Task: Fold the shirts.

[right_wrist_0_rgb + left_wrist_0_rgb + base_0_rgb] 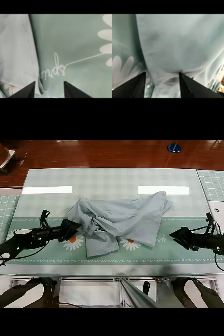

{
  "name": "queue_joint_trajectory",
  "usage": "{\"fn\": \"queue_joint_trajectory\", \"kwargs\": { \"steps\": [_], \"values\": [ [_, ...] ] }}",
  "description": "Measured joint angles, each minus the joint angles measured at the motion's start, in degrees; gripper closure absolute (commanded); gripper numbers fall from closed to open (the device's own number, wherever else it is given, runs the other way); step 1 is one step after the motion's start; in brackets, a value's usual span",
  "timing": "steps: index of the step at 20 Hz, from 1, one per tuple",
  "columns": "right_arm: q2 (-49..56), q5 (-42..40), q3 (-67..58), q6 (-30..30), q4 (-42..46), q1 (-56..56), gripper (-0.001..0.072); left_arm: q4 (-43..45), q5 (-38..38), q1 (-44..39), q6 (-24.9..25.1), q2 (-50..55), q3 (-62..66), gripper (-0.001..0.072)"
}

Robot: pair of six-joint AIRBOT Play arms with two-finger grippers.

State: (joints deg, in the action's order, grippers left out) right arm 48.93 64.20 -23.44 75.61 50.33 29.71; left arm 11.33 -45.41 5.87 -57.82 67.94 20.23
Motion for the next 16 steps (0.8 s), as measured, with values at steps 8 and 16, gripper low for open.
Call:
{"fn": "queue_joint_trajectory", "kwargs": {
  "steps": [8,16],
  "values": [
    [0.26,2.6,1.29,0.48,1.81,-1.01,0.0303,-3.78,-6.84,-0.57,6.03,4.44,7.08,0.0684],
    [10.1,-4.55,1.42,2.84,-3.65,-14.64,0.0303,-3.63,-13.0,0.79,7.69,4.74,10.23,0.0684]
  ]
}}
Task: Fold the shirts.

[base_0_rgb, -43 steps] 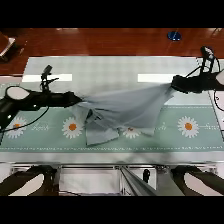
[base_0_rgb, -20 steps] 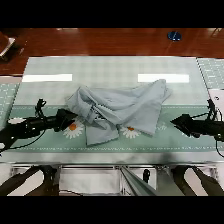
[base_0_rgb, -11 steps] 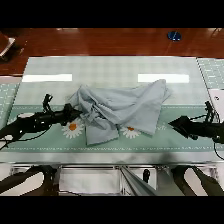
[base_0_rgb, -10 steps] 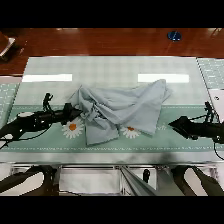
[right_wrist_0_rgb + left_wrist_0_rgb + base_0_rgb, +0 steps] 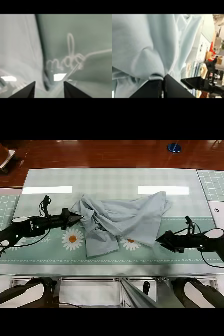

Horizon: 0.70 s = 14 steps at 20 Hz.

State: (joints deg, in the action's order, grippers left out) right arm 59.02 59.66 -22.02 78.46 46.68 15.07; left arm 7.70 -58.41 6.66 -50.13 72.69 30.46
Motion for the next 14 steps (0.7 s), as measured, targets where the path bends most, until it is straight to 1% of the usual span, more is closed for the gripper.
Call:
{"fn": "queue_joint_trajectory", "kwargs": {
  "steps": [2,3,4,5,6,8,10,12,14],
  "values": [
    [3.89,-1.73,-1.88,0.07,-2.58,-3.91,0.0309,-0.02,-0.55,0.04,0.07,0.0,0.13,0.0684],
    [5.7,-2.34,-3.08,0.07,-3.41,-5.88,0.0358,0.0,-0.9,0.07,0.15,0.0,0.2,0.0684],
    [7.56,-3.19,-4.5,0.02,-3.76,-8.07,0.0475,-0.02,-1.4,0.09,0.2,0.0,0.22,0.0684],
    [9.16,-4.0,-5.88,0.04,-3.63,-9.9,0.0655,0.0,-1.64,0.07,0.24,0.0,0.24,0.0684],
    [10.67,-4.85,-7.54,0.02,-3.26,-11.61,0.0688,0.0,-1.88,0.07,0.39,0.0,0.24,0.0684],
    [12.59,-5.29,-11.76,-0.24,-4.09,-13.75,0.0689,0.04,-2.67,0.28,0.61,0.0,0.72,0.0685],
    [13.18,-2.82,-18.4,-0.46,-3.8,-14.29,0.0689,0.15,-4.55,1.62,0.63,-0.13,3.21,0.0685],
    [12.13,0.7,-28.65,0.76,-0.98,-13.68,0.0689,0.13,-8.02,4.28,-0.57,-1.07,8.9,0.0685],
    [10.23,3.82,-42.45,3.17,3.45,-12.68,0.0689,0.04,-10.47,7.65,-3.37,-3.04,17.86,0.0685]
  ]
}}
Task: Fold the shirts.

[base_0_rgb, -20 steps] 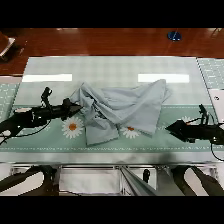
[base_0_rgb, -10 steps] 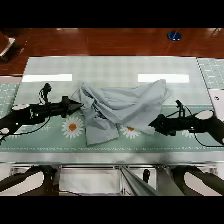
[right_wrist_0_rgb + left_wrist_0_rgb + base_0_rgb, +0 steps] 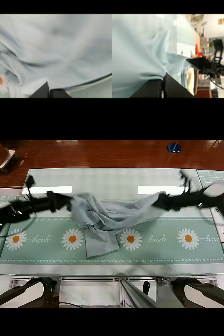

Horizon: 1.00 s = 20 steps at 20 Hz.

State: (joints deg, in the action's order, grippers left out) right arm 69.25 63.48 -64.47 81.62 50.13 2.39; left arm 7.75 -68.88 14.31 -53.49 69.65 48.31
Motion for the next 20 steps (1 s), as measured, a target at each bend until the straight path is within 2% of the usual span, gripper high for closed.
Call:
{"fn": "queue_joint_trajectory", "kwargs": {
  "steps": [4,6,8,11,14,17,20],
  "values": [
    [-3.43,6.78,-31.93,3.13,8.02,1.31,0.0689,1.53,-2.99,6.38,-5.95,-5.29,22.77,0.0685],
    [-5.95,9.44,-44.98,3.52,10.84,1.57,0.0689,6.69,-3.54,8.79,-9.51,-8.28,33.7,0.0685],
    [-9.88,11.5,-52.39,3.85,14.91,1.7,0.0689,13.09,-3.63,10.38,-13.16,-11.85,42.86,0.0685],
    [-17.31,14.34,-56.68,4.39,20.13,1.81,0.0689,24.57,-3.69,11.34,-17.46,-18.78,51.67,0.0685],
    [-24.46,17.64,-56.02,5.29,24.81,1.81,0.0689,41.09,-4.22,8.87,-21.86,-27.06,55.25,0.0685],
    [-30.27,21.53,-51.36,7.02,29.51,1.81,0.0689,58.23,-5.25,0.15,-25.92,-33.27,56.63,0.0685],
    [-33.68,23.91,-44.61,8.57,31.95,1.81,0.0689,70.84,-7.65,-9.2,-29.2,-35.95,56.13,0.0685]
  ]
}}
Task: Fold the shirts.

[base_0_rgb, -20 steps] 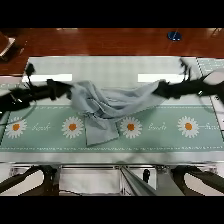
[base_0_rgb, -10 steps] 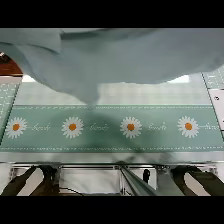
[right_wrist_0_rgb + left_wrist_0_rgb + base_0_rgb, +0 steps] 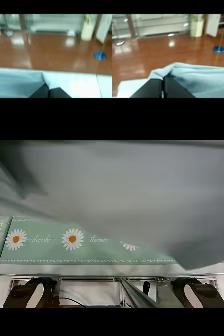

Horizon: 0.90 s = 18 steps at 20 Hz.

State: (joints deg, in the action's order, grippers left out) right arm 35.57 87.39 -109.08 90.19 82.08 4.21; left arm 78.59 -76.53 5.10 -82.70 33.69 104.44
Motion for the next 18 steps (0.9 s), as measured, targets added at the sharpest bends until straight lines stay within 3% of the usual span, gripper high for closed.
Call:
{"fn": "queue_joint_trajectory", "kwargs": {
  "steps": [4,8,13,18],
  "values": [
    [-1.51,-0.33,12.94,0.96,-0.96,0.0,0.0689,7.23,-1.22,-6.47,-2.8,-0.17,-8.87,0.0685],
    [2.29,-9.38,28.39,0.02,-3.87,0.0,0.0689,8.33,7.45,-8.31,-6.01,4.11,-26.25,0.0685],
    [19.04,-24.65,35.74,-3.21,-9.53,0.0,0.0689,1.88,24.79,-8.81,-7.76,19.23,-37.29,0.0685],
    [41.88,-34.95,30.75,-4.81,-15.19,0.0,0.0687,-6.49,38.75,-8.92,-8.2,36.5,-36.35,0.0684]
  ]
}}
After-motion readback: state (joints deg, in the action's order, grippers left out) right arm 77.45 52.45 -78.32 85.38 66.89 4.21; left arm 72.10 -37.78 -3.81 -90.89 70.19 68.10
